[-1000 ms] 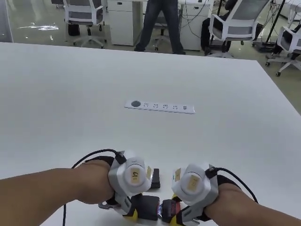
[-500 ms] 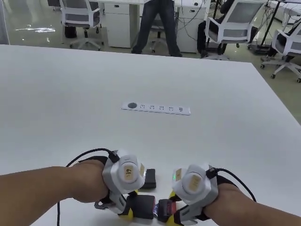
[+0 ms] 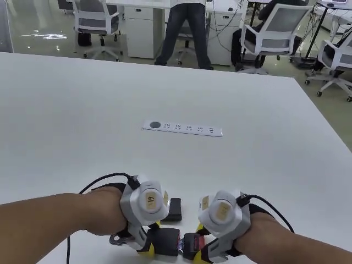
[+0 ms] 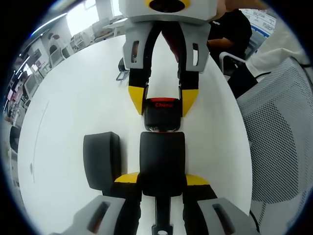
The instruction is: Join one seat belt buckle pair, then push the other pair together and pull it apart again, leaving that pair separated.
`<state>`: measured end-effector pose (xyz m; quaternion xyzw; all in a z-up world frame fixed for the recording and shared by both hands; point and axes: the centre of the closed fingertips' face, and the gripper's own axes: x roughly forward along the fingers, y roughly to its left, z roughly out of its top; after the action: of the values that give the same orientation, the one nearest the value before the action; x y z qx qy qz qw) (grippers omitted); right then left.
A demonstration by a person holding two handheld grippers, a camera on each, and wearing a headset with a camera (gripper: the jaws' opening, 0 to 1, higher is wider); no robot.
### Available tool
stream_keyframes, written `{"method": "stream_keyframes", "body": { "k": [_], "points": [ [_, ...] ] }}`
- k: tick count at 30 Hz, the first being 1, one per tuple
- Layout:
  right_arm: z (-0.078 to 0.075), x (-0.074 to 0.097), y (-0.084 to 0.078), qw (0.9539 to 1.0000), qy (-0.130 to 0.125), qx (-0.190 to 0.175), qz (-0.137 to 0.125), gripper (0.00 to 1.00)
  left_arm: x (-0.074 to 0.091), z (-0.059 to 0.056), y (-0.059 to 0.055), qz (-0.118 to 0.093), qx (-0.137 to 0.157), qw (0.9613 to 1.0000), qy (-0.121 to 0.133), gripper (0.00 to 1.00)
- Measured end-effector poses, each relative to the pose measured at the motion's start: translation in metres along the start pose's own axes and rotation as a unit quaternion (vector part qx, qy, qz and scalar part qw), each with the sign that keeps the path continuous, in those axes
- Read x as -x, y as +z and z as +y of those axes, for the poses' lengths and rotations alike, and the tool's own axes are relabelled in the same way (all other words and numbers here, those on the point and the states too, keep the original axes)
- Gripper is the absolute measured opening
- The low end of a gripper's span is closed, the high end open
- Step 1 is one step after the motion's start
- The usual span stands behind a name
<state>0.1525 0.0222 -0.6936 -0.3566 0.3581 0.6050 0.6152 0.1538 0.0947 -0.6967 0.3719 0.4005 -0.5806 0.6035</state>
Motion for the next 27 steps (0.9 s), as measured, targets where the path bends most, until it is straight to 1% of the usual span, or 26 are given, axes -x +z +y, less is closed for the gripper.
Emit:
{"method": "stream_keyframes", "body": {
  "k": [1,3,5,8,11,13,15,16,17,18,19,20,21,23,25,26,27],
  "points": [
    [-0.001,0.000,0.000,1.0000,0.000,-0.001,0.001,0.32,0.000,-0.001,0.001,-0.001,0.004,1.0000,0.002,0.32],
    [-0.002,-0.001,0.001,1.0000,-0.001,0.004,0.000,0.32,0.001,-0.001,0.001,-0.002,0.002,1.0000,0.006,0.33],
    [-0.003,-0.003,0.002,1.0000,-0.002,0.000,0.000,0.32,0.001,0.000,0.001,-0.001,0.008,0.9999,0.009,0.33],
    [-0.004,-0.002,0.004,1.0000,-0.006,-0.002,-0.003,0.33,0.002,0.000,-0.001,0.000,0.030,0.9995,0.010,0.34],
    [-0.003,-0.001,0.005,1.0000,-0.009,-0.002,-0.004,0.33,0.004,0.001,0.000,-0.005,0.040,0.9991,0.010,0.34],
    [-0.002,0.004,0.007,0.9999,-0.011,-0.001,-0.007,0.33,0.006,0.000,0.003,-0.009,0.048,0.9987,0.011,0.36],
    [-0.003,0.008,0.011,0.9998,-0.013,-0.006,-0.014,0.32,0.011,-0.002,0.006,-0.016,0.046,0.9988,0.011,0.36],
    [-0.001,0.013,0.015,0.9997,-0.012,-0.011,-0.020,0.32,0.013,-0.002,0.008,-0.021,0.046,0.9986,0.011,0.36],
    [-0.001,0.018,0.018,0.9995,-0.015,-0.016,-0.024,0.32,0.020,-0.002,0.014,-0.030,0.044,0.9985,0.011,0.36],
    [0.000,0.021,0.020,0.9995,-0.015,-0.013,-0.024,0.33,0.023,-0.002,0.018,-0.037,0.037,0.9985,0.012,0.35],
    [-0.001,0.022,0.021,0.9995,-0.015,-0.010,-0.027,0.32,0.026,0.001,0.022,-0.050,0.031,0.9982,0.017,0.35],
    [-0.002,0.022,0.022,0.9994,-0.015,-0.008,-0.029,0.32,0.029,0.003,0.024,-0.051,0.034,0.9979,0.020,0.35],
    [-0.003,0.026,0.023,0.9994,-0.016,-0.003,-0.030,0.32,0.036,0.007,0.029,-0.057,0.033,0.9974,0.027,0.35],
    [-0.009,0.033,0.025,0.9992,-0.023,0.001,-0.031,0.32,0.039,0.016,0.031,-0.065,0.032,0.9968,0.035,0.35],
    [-0.015,0.039,0.023,0.9991,-0.030,0.003,-0.030,0.31,0.041,0.022,0.033,-0.069,0.035,0.9962,0.041,0.35],
    [-0.016,0.041,0.023,0.9991,-0.031,0.003,-0.030,0.31,0.041,0.023,0.033,-0.069,0.036,0.9961,0.042,0.35],
    [-0.019,0.042,0.018,0.9990,-0.034,0.005,-0.027,0.31,0.041,0.028,0.032,-0.067,0.038,0.9960,0.046,0.36]
  ]
}}
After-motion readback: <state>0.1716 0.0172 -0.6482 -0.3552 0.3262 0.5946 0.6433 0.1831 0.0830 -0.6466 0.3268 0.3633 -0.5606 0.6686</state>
